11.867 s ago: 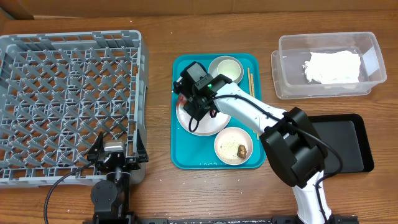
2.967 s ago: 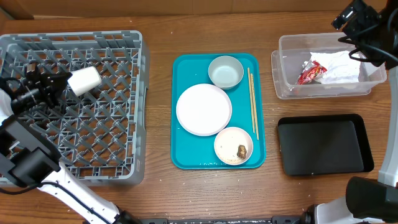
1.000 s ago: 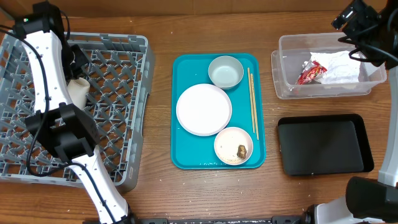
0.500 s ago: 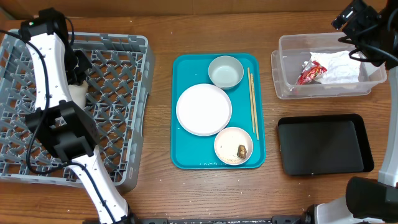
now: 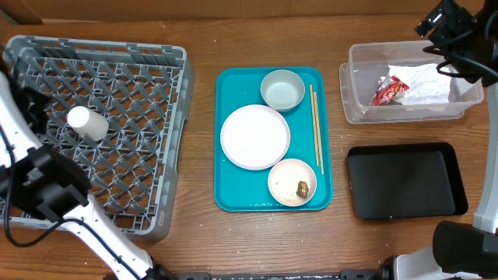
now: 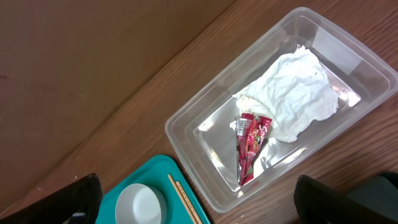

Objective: Sort waste into correct bins and load items into the dishwasher
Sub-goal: 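Reach the left gripper to the small white bowl and grasp its rim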

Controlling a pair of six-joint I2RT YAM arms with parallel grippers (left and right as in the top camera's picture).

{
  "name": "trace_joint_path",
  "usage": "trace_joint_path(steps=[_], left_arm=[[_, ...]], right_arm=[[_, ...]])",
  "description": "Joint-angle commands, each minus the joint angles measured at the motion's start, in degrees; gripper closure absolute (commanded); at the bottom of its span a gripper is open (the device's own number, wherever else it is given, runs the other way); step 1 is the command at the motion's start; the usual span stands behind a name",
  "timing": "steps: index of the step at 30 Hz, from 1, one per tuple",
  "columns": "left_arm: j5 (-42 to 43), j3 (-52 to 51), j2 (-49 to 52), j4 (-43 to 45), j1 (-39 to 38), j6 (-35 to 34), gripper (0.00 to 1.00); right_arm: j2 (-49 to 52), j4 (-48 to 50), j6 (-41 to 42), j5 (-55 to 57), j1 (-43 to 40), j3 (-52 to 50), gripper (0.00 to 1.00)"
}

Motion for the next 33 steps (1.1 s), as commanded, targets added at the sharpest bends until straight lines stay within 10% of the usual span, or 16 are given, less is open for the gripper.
trace_joint_path(steps=[1,7,13,18,33], left_arm=[[8.85,3.8,-7.04,0.85,-1.31,0.76,0.96],[38.62,4.33,-14.4,5.53,-5.62,12.13,0.94],[52.81,4.15,-15.02,5.86,-20.09,25.97,0.11],[41.44,4.02,-10.51,7.93,-38.25,30.67,0.24],[8.44,4.02,9.97,23.78,-69.02,30.82,0.21]], right_arm=[[-0.07,0.22,0.02,0.15,0.07,0.55,0.0],[-0.07,0.22,0.02,0.15,0.04,0.55,0.0],[-0.07,0.22,0.02,0.15,0.07,0.55,0.0],[-0.07,0.22,0.02,0.15,0.07,0.55,0.0],[-0.07,0.22,0.02,0.15,0.07,0.55,0.0]])
